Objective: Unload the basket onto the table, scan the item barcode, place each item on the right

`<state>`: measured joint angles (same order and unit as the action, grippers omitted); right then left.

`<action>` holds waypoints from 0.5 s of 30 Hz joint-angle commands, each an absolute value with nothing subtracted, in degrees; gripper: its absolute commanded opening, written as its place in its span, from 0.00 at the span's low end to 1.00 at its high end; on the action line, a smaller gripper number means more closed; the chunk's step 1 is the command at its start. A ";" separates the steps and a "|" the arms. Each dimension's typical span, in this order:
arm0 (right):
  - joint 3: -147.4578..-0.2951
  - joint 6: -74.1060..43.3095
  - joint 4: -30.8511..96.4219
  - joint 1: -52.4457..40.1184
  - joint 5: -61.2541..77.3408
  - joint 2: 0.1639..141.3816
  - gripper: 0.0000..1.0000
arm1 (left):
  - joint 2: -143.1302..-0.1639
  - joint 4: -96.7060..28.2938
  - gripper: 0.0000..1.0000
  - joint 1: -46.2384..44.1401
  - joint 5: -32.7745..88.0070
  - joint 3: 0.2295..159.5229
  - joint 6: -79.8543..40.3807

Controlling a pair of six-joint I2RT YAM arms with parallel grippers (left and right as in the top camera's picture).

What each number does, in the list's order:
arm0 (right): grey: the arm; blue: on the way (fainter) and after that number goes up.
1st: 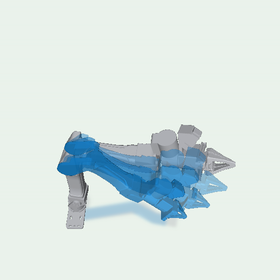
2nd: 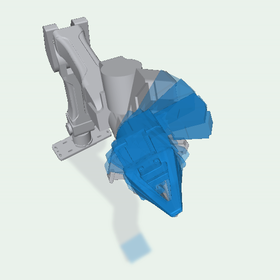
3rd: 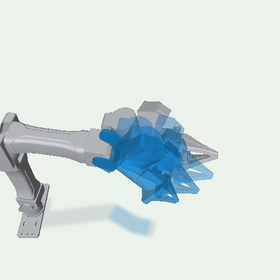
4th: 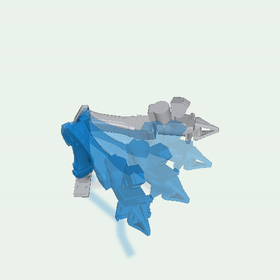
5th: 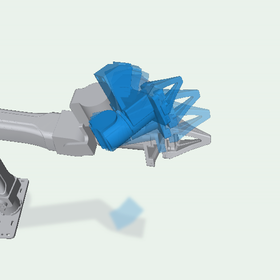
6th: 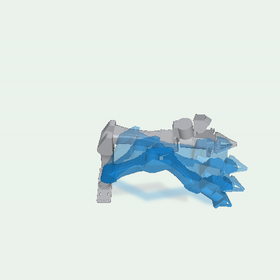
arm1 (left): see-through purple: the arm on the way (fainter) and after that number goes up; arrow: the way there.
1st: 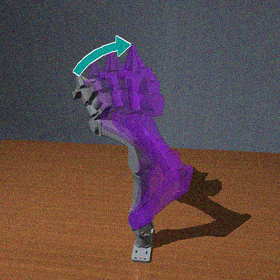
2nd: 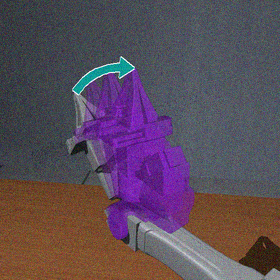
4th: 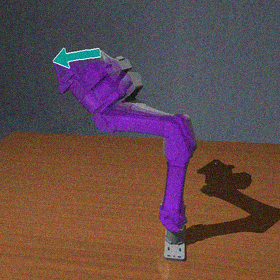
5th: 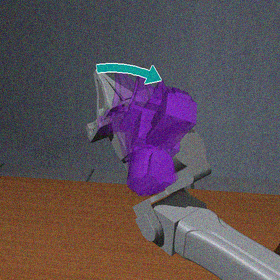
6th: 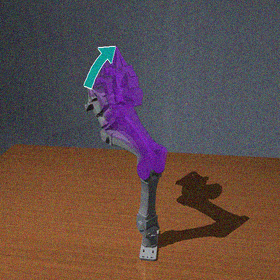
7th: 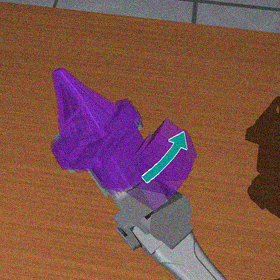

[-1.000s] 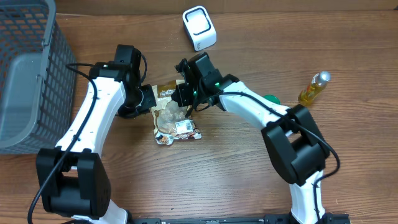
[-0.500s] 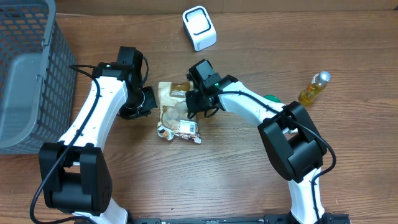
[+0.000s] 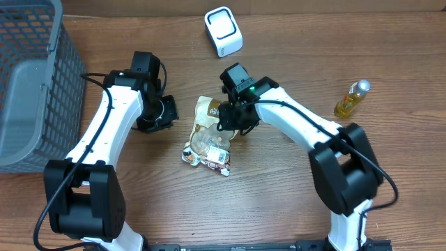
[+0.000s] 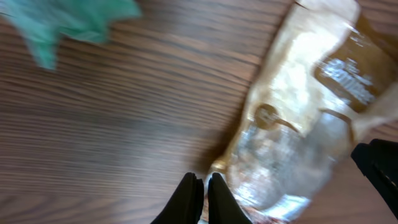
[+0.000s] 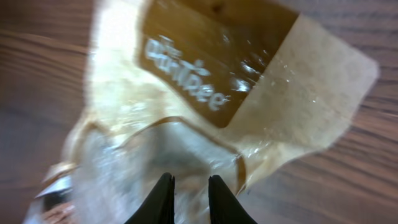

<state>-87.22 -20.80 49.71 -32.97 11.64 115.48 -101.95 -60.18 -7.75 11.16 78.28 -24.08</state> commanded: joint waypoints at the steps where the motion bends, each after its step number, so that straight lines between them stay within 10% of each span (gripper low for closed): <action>1: -89.23 -20.82 51.31 -31.97 12.05 111.92 0.17 | -102.76 -61.06 0.04 -9.58 17.43 78.00 -24.01; 15: -89.21 -20.75 60.18 -27.99 11.44 111.96 0.36 | -102.76 -63.94 0.04 -21.98 14.72 74.37 -29.82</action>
<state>-88.40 -20.80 60.14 -28.40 11.70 112.88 -101.97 -63.88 -20.29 16.01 75.66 -26.87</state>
